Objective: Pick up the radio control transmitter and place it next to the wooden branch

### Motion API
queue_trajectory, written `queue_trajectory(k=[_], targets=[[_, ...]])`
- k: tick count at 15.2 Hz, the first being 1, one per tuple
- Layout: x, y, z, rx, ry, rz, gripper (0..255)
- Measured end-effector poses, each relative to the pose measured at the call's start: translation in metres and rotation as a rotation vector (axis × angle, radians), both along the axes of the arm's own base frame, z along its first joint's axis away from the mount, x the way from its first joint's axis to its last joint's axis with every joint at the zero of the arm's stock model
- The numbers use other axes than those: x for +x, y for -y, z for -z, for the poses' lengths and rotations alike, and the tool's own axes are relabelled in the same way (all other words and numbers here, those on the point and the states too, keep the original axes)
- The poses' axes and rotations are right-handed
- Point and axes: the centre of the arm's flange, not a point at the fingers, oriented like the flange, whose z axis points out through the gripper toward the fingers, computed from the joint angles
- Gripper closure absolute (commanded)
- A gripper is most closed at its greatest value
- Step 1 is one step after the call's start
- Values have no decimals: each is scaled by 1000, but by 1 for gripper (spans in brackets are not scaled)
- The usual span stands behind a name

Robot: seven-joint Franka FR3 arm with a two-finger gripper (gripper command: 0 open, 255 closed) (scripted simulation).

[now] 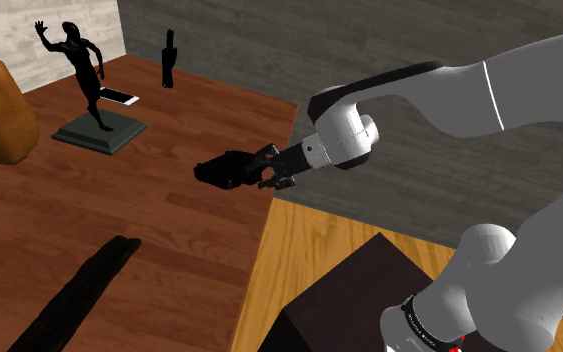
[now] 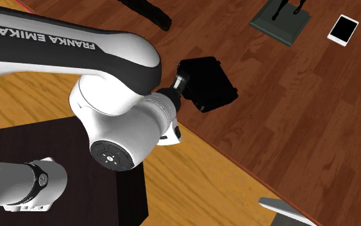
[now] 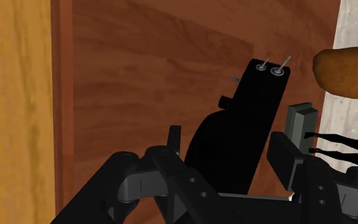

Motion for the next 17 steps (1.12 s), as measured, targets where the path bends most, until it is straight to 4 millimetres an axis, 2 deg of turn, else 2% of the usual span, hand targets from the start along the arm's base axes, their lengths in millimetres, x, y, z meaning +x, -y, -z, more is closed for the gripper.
queue_trajectory(k=[16,17], targets=[[2,-1,-85,1,2,0,255],[2,-1,-85,1,2,0,0]])
